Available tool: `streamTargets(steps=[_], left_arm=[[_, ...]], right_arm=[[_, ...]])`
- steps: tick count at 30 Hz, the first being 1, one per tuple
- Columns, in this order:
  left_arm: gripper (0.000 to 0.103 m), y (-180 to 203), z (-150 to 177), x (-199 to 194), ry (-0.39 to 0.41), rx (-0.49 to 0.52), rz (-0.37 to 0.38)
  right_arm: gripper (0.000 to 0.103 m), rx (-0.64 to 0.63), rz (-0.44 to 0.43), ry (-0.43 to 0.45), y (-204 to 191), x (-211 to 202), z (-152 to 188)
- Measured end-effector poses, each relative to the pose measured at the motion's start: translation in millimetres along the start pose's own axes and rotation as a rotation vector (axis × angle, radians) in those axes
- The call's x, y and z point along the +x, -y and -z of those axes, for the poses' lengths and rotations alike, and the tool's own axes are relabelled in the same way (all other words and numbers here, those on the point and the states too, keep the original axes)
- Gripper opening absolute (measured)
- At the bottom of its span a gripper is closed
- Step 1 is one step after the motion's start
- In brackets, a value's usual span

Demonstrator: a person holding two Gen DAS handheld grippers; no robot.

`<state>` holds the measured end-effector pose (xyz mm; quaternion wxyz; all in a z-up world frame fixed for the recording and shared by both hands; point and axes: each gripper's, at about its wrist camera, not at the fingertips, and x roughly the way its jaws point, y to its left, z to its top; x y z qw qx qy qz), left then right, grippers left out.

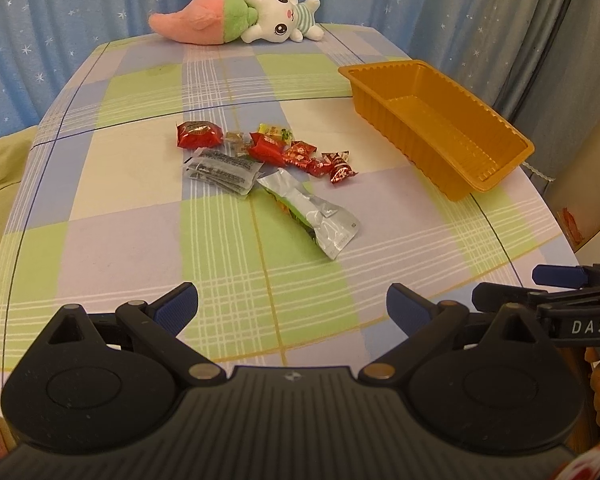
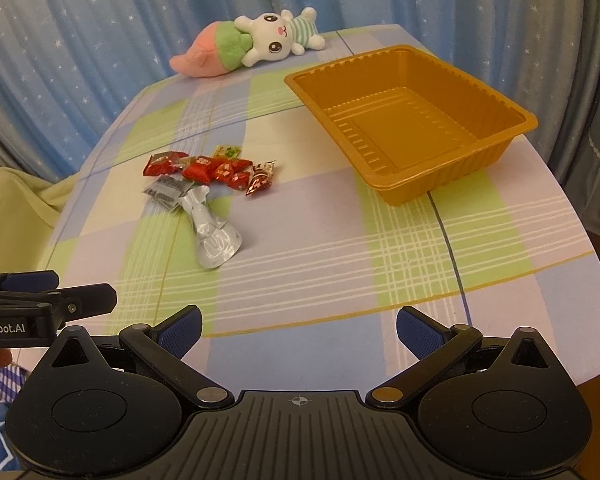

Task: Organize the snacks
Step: 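Close the left gripper on the silver foil bar while the right tool approaches the red candies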

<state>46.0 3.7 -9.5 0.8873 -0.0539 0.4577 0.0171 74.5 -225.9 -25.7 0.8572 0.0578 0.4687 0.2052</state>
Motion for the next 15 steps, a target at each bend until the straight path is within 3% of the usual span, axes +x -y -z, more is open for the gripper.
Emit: streamTargets(steps=[15], left_arm=[[0.084,-2,-24,50,0.024,-0.036,0.006]], right_arm=[[0.103,0.074,-0.026,0.033,22,20,-18]])
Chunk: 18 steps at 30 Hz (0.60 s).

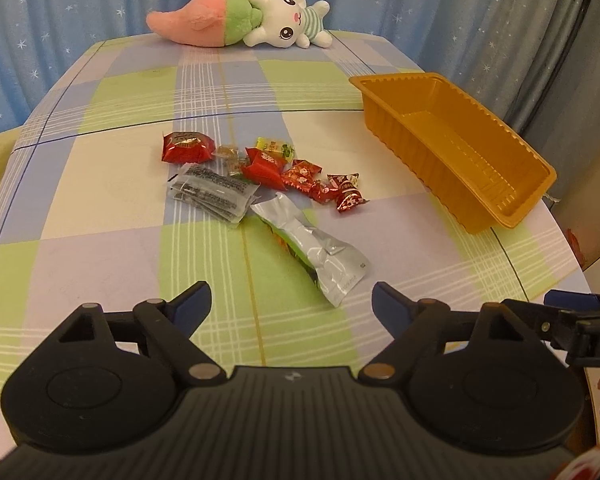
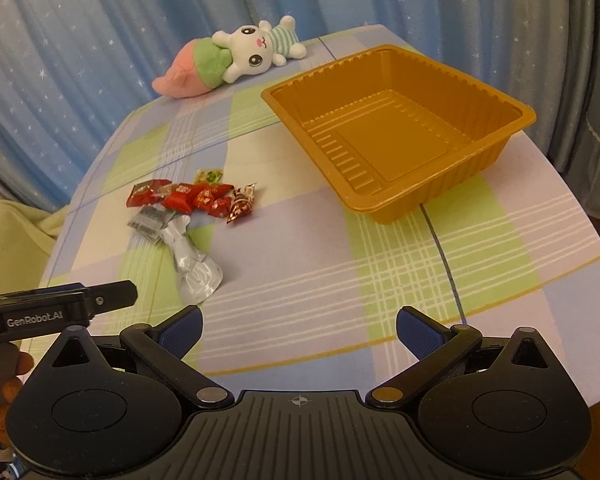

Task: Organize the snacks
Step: 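Close the left gripper on the silver foil bar while the right tool approaches the red candies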

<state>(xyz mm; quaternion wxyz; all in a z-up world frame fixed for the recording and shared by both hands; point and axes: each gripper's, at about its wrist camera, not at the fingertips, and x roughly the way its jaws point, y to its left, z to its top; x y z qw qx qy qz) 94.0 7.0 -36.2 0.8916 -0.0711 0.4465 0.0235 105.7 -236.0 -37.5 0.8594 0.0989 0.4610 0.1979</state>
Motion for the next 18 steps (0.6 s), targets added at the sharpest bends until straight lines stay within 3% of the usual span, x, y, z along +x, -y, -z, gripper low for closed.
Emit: streamTargets(steps=[18], left_arm=[[0.07,7,-33,72,-0.058,-0.06,-0.013]], right_arm=[[0.103,0.049,0.009,0.008,11,25,-25]])
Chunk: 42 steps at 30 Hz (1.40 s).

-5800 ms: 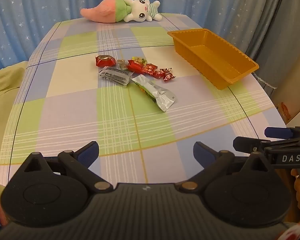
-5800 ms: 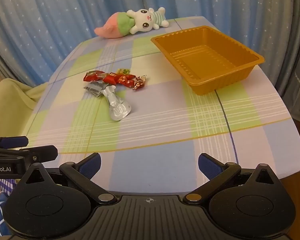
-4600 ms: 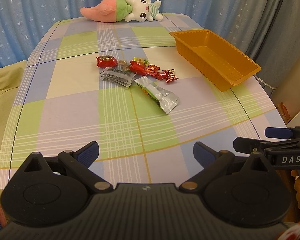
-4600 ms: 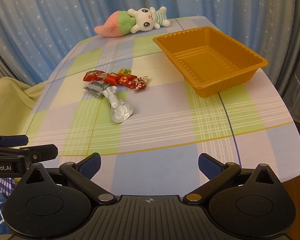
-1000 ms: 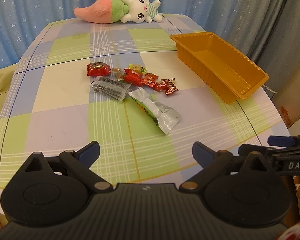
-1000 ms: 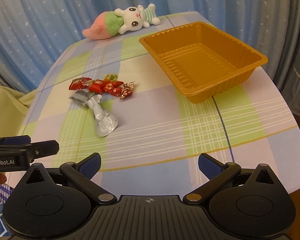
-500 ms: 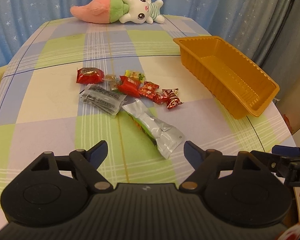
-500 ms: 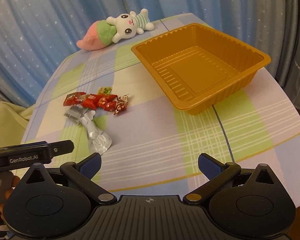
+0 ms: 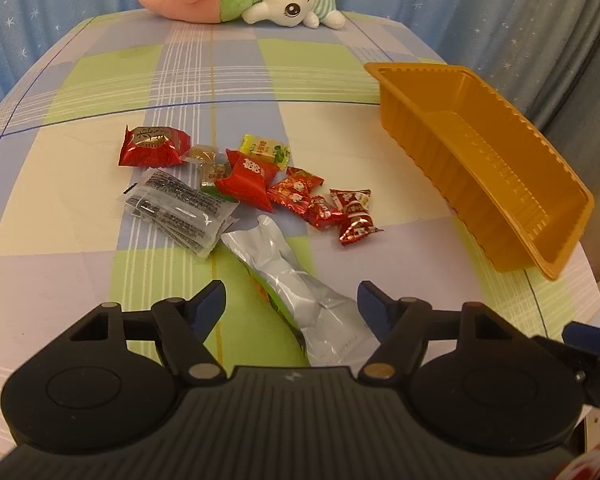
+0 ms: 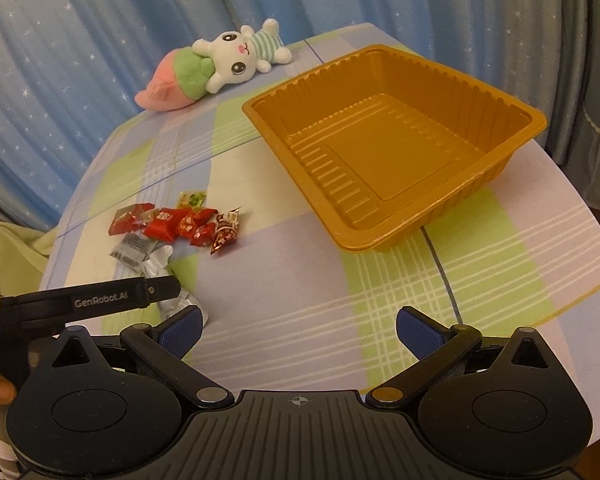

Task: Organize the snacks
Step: 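Close the left gripper on the silver foil bar while the right tool approaches the red candies, then grasp a red wrapped candy with the right gripper while the left holds the foil bar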

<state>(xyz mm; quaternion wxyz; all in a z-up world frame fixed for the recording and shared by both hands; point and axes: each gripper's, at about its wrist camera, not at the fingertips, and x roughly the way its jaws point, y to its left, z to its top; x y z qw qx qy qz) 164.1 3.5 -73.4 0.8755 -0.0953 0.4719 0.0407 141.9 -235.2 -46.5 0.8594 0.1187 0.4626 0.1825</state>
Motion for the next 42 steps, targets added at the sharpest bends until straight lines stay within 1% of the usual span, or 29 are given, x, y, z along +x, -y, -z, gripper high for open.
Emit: streamTargets(steps=[8,10,14,16,17,19,20,29,33,35,36,37,41,42], left_arm=[[0.07,-1,-9,26,-0.028,-0.014,-0.043],[0.065,-2,-10,29,-0.036,-0.009,-0.044],[0.06,-5,-9,30,-0.047,0.005,-0.025],[0.049,-5,-8,29,-0.051,0.025,-0.011],[0.046,-5,-8,29,-0.055,0.035,-0.006],[0.035,-5,-6,27,-0.061,0.061,-0.009],[0.031,-6,-5,26,-0.062,0.074,-0.011],[0.028,-25,-3,17,-0.077,0.098,0.032],[0.028,-34,-5,6,-0.053,0.121,0.043],[0.028,-41,-8,0,-0.043,0.114,0.048],[0.028,-45,-9,-3,-0.033,0.11,0.053],[0.028,-48,-11,-7,-0.023,0.111,0.055],[0.027,-60,-15,-14,-0.012,0.132,0.053],[0.028,-63,-16,-14,-0.015,0.133,0.054]], right_arm=[[0.103,0.001,0.0,-0.013,0,9,-7],[0.103,-0.001,0.0,-0.017,-1,11,-9],[0.103,-0.003,-0.005,-0.026,-3,15,-11],[0.103,-0.008,-0.01,-0.03,-5,18,-14],[0.103,-0.011,-0.013,-0.032,-7,20,-15],[0.103,-0.018,-0.019,-0.037,-10,23,-17],[0.103,-0.021,-0.022,-0.038,-11,24,-18],[0.103,-0.05,-0.042,-0.043,-30,35,-24],[0.103,-0.061,-0.046,-0.041,-39,41,-28],[0.102,-0.064,-0.045,-0.037,-44,44,-31],[0.099,-0.067,-0.044,-0.034,-46,46,-32],[0.092,-0.071,-0.045,-0.033,-48,48,-34],[0.083,-0.079,-0.046,-0.039,-57,61,-39],[0.077,-0.085,-0.046,-0.04,-59,65,-40]])
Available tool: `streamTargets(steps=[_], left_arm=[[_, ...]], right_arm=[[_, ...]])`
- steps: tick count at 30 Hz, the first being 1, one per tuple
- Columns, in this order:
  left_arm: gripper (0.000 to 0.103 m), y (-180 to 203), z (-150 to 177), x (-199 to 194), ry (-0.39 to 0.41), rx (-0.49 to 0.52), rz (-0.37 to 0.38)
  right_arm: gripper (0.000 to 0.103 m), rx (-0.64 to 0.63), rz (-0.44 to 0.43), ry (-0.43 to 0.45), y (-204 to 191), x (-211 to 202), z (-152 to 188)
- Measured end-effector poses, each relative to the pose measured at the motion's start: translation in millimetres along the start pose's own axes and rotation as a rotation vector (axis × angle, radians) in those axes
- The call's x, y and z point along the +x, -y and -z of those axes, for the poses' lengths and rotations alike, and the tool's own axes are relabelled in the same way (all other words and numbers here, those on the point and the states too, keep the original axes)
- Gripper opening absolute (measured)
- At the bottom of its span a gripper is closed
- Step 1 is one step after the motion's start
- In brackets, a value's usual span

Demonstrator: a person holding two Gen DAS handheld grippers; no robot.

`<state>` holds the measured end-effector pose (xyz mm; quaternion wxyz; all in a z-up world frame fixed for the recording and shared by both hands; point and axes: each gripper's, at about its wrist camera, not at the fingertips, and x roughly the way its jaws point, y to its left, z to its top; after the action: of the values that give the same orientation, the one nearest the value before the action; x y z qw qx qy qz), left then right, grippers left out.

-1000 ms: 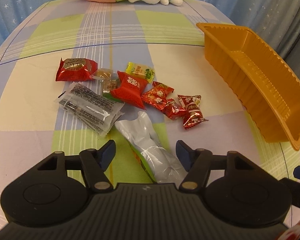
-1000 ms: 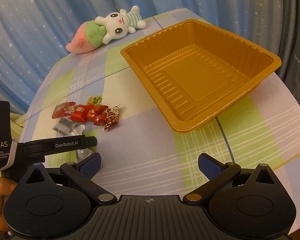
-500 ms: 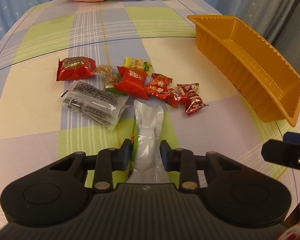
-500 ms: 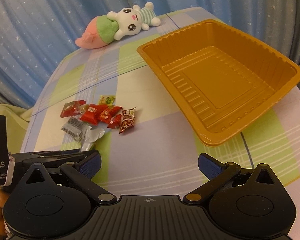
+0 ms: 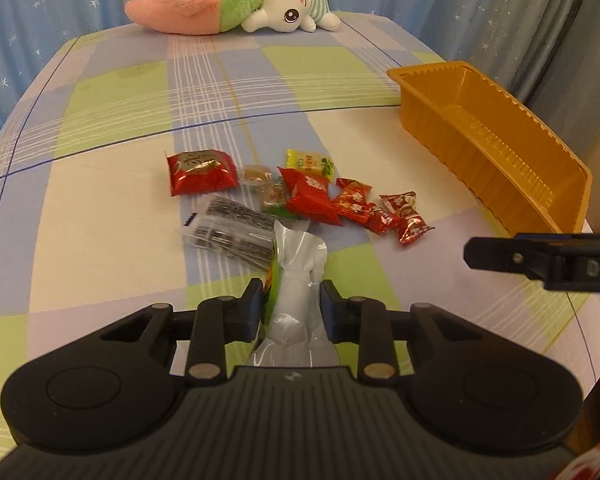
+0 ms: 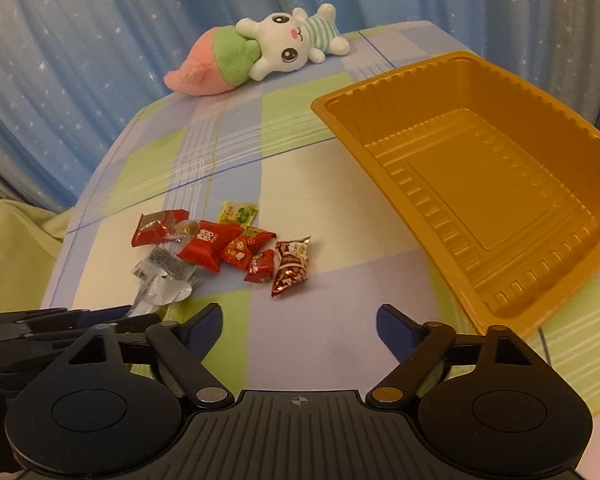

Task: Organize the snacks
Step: 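Grasp a red wrapped candy with the right gripper while the left holds the foil bar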

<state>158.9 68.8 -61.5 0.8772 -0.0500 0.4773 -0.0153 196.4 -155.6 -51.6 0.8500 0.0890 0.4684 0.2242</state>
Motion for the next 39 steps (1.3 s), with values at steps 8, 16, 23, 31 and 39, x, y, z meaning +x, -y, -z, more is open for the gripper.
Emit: streamTargets(steps=[8,16,23,31,39], left_arm=[[0.027,-35,9,-4,-0.004,-0.015,-0.022],[0.027,-78,13,-5,-0.004,-0.047,-0.073],[0.028,-100,17,2,-0.032,-0.05,-0.071],[0.029,-105,16,8,-0.048,-0.031,-0.031],[0.026,-106,13,10,-0.055,-0.011,-0.022]], right_arm=[[0.043,-0.001,0.037,0.016,-7,33,-12],[0.034,-0.002,0.069,0.025,-12,57,-23],[0.027,-0.043,0.115,0.002,-22,73,-24],[0.019,-0.074,0.163,0.005,-30,70,-15],[0.019,-0.026,0.16,0.06,-34,36,-10]])
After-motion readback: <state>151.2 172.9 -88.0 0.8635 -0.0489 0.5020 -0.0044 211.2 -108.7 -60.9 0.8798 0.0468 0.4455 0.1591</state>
